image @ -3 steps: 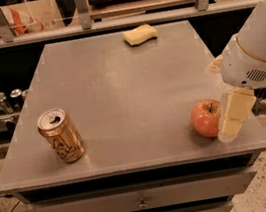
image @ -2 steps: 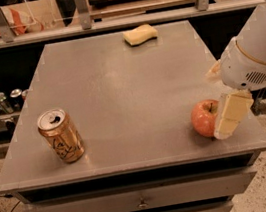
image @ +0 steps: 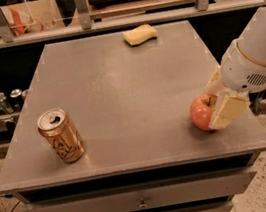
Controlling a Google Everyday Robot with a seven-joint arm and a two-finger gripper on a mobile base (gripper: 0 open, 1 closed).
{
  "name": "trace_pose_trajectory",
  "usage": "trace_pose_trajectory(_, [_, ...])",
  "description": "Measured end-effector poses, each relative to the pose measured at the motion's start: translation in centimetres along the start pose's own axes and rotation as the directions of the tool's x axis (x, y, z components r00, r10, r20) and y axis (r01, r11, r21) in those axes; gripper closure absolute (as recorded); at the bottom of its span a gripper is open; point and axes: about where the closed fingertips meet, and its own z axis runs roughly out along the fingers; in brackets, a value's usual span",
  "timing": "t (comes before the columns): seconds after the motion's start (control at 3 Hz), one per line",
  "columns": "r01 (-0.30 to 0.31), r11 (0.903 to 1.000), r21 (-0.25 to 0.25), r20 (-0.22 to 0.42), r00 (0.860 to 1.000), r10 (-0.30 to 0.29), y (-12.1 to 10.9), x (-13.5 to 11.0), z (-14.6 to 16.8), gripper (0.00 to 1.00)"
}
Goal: Move apple near orange can
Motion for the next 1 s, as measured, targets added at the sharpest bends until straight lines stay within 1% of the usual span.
trace_pose_trajectory(0.33, [0.005,1.0,0.003,0.002,1.0,-0.005,0.0,-0.3,-0.1,0.88])
trace_pose_trajectory(0.67, [0.04,0.9968,0.07,0.003,0.999,-0.04,-1.0,-1.7,-4.0,1.0])
trace_pose_trajectory(1.0, [0.039,0.9968,0.07,0.004,0.999,-0.039,-1.0,-1.7,-4.0,1.0])
